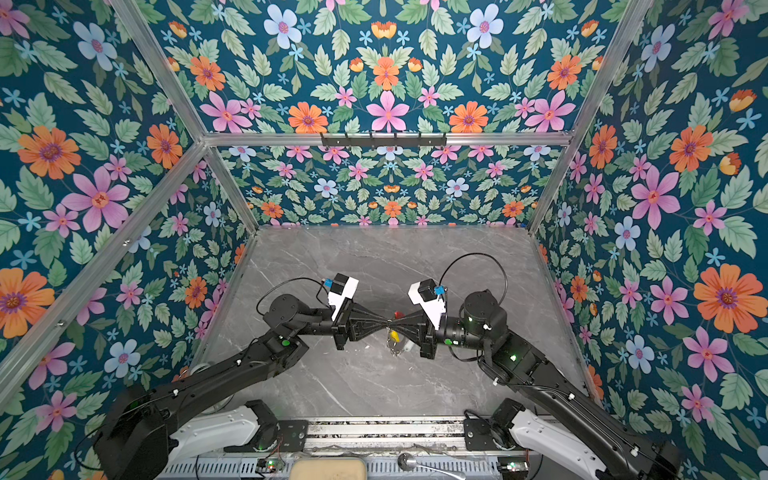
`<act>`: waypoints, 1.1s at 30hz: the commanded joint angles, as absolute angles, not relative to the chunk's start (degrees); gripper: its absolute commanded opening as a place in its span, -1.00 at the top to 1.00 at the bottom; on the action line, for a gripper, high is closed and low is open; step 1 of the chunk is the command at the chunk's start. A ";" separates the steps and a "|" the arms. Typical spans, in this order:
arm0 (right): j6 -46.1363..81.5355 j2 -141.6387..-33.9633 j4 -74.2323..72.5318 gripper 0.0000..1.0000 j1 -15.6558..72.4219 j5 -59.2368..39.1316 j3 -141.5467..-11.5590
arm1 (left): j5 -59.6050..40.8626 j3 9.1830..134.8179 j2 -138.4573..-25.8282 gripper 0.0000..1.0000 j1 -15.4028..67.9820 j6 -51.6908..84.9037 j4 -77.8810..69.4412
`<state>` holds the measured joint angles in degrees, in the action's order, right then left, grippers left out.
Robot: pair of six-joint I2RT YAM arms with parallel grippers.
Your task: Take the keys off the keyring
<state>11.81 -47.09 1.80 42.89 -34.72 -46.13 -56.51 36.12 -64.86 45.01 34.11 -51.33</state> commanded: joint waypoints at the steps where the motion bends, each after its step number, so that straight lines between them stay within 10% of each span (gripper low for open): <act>1: 12.68 -47.53 -2.35 1.00 43.04 -33.17 -46.50 | -57.32 36.65 -64.76 1.00 46.07 34.06 -53.01; 10: 13.05 -39.35 -7.62 0.11 43.07 -25.22 -40.58 | -46.66 37.69 -59.98 1.00 47.52 26.65 -41.14; 33: 16.52 -35.22 -8.00 0.01 43.03 -18.22 -35.58 | -24.64 42.22 -56.07 1.00 55.46 15.63 -23.91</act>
